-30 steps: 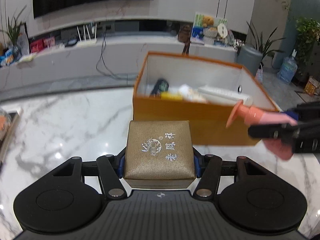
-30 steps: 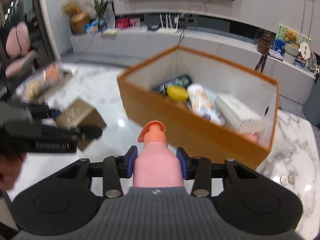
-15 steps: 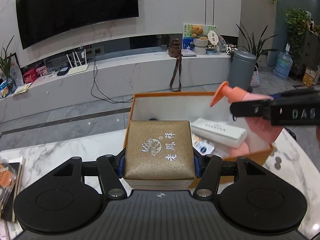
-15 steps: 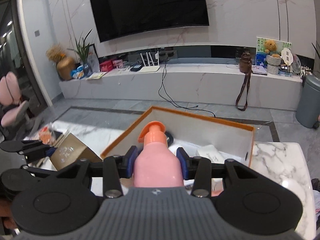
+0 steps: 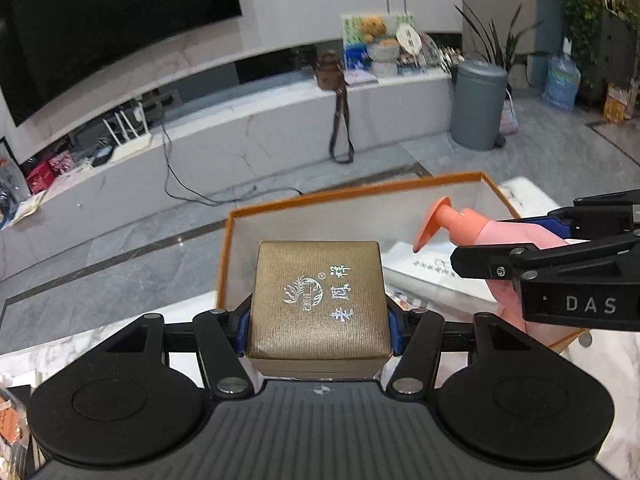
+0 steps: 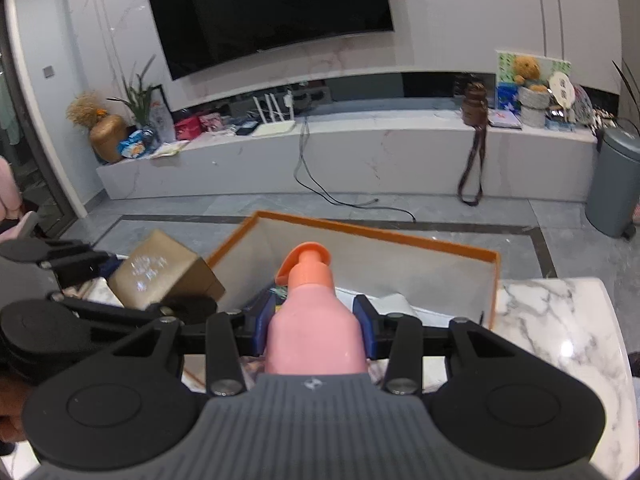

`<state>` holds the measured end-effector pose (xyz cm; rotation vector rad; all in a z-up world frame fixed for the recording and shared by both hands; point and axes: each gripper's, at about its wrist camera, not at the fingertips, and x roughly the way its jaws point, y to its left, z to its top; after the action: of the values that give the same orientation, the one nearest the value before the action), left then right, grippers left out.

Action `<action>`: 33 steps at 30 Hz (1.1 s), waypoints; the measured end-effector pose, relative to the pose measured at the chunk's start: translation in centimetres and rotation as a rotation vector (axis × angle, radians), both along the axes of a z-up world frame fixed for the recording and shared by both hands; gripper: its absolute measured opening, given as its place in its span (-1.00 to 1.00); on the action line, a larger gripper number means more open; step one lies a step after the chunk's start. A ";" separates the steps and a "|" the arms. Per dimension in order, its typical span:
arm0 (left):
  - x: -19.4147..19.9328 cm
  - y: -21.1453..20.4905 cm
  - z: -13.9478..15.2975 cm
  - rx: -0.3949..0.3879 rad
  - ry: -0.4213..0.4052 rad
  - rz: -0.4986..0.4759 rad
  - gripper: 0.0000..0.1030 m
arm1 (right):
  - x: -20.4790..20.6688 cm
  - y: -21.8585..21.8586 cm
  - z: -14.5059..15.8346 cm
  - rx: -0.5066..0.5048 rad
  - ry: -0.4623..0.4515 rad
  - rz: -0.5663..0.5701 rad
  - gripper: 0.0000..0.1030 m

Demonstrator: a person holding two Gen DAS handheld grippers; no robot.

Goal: Organize rigid objects
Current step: 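Lower the gold box and pink bottle into the box and open both tools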

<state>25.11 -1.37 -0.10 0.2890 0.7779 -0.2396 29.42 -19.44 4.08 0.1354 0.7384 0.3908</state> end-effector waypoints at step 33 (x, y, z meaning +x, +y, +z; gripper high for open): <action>4.7 -1.1 -7.3 0.131 0.194 -0.003 0.31 | 3.1 1.4 -7.8 -0.042 0.161 -0.007 -0.17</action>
<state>29.77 -2.47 -7.45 0.3950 0.9871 -0.2221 32.55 -18.06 -3.68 0.1312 0.9038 0.3605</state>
